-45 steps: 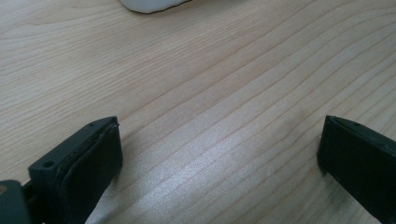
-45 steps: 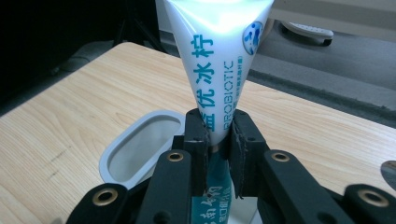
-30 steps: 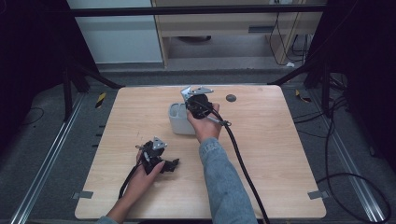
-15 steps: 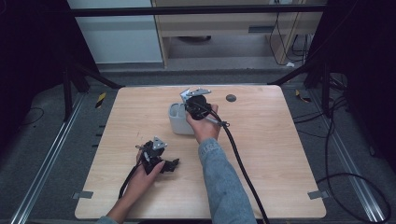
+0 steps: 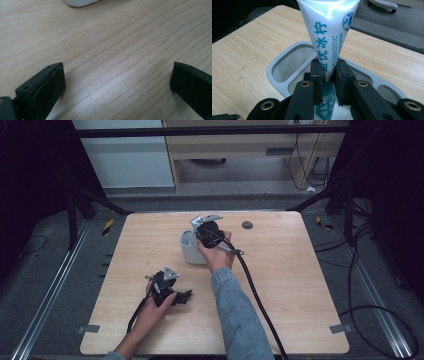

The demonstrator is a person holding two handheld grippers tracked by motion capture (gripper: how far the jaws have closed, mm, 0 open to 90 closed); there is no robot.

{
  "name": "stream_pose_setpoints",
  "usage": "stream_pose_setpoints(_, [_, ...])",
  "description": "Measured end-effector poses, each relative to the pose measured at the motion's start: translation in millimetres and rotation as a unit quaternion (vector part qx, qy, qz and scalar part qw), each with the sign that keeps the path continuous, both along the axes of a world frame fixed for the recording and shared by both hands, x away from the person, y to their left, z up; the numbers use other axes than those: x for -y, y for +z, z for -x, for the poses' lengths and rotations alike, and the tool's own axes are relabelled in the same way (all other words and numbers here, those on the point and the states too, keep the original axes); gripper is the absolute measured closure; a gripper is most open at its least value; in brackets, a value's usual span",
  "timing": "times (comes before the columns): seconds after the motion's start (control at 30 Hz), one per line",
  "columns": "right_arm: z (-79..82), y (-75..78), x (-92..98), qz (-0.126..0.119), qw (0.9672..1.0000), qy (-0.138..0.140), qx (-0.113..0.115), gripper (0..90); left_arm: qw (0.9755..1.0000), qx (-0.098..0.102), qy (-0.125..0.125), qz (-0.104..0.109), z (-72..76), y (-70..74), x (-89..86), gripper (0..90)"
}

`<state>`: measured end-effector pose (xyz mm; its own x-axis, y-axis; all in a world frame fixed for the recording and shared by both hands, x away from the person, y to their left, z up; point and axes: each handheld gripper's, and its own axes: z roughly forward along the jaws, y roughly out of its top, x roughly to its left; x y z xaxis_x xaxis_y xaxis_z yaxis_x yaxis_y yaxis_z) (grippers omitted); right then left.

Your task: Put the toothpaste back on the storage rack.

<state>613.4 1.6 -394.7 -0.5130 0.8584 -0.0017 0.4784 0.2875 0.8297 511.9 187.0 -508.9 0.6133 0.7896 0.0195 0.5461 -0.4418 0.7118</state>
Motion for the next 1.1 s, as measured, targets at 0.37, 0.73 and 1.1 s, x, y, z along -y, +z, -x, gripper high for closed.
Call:
stream_pose_setpoints(0.37, [-6.6, 2.3, -8.6, 0.012, 0.9999, 0.003, -0.010, 77.5, 1.0000, 0.000, 0.000, 0.000, 0.0, 0.0, 0.0, 0.0])
stream_pose_setpoints(0.73, [-10.5, 2.1, -11.3, 0.005, 0.9998, 0.003, -0.019, 76.7, 1.0000, 0.000, 0.000, 0.000, 0.0, 0.0, 0.0, 0.0])
stream_pose_setpoints(1.1, [-11.7, 1.8, -12.2, 0.002, 0.9997, 0.000, -0.023, 76.1, 1.0000, 0.000, 0.000, 0.000, 0.0, 0.0, 0.0, 0.0])
